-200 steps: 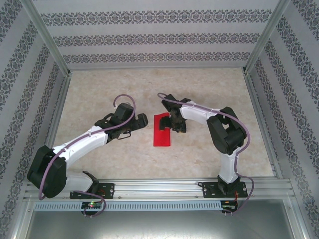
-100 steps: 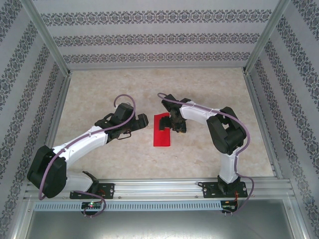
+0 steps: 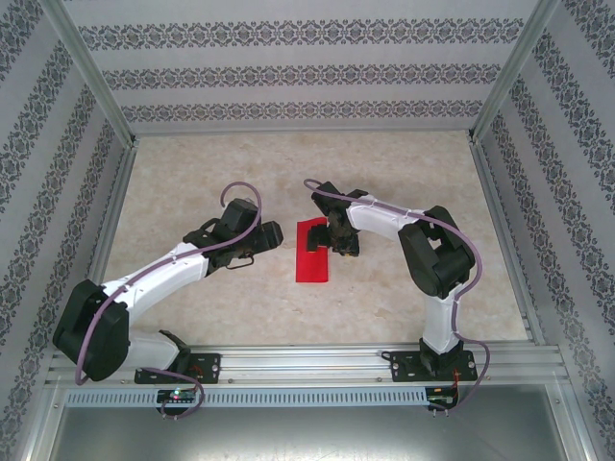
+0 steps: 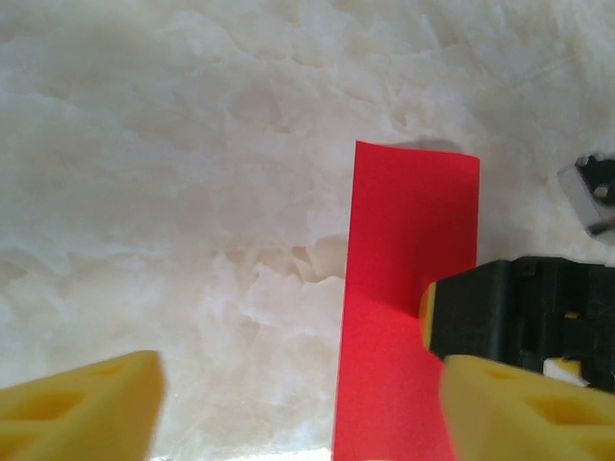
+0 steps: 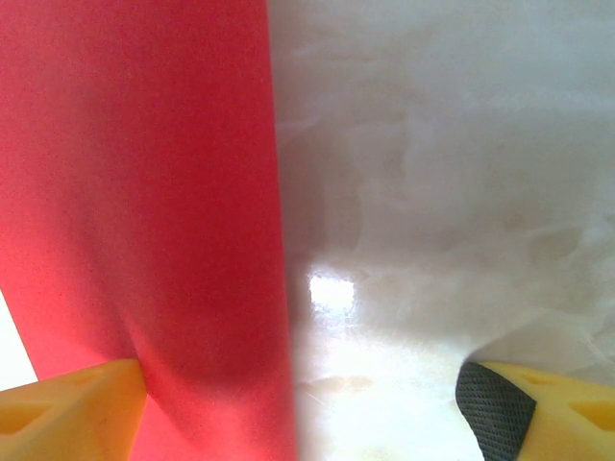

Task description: Fold a paper plane with a square sheet of paper (pick it up from the middle)

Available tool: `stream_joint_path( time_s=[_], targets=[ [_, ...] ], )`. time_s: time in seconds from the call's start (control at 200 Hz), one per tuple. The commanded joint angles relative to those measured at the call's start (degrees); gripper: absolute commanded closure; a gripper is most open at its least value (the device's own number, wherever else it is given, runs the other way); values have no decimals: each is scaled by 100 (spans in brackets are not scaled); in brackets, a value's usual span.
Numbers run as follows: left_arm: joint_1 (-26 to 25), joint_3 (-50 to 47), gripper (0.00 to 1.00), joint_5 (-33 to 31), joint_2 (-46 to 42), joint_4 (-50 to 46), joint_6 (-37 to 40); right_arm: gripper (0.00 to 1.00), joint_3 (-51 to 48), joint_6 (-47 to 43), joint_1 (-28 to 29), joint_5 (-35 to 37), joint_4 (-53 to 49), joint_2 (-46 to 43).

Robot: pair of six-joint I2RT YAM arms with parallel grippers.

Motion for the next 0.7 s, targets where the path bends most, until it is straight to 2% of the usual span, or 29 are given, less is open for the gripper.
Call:
stream_joint_path(
  time_s=[0.0,0.045,0.08,0.105,0.17,0.579,0.694],
  targets=[
    [66,126,43,137,208,109,-64,11,-181,79,14,63,-55,405],
    [63,149,55,215,291,151,-80,11,-184,79,20,76,-61,406],
    [60,179,75,291,363,191,-126,11,-192,80,21,82,-61,414],
    [68,200,85,344,433,217,-180,11,-192,82,19,78,-61,413],
    [69,243,100,550,627,382,-289,11,-192,85,13,76,-61,423],
    [56,740,100,1969,2284,1734,-876,11,-262,131,30,95,8,449],
    [61,829,100,2118,2583,1812,-997,11,-275,140,24,79,29,454]
  ],
)
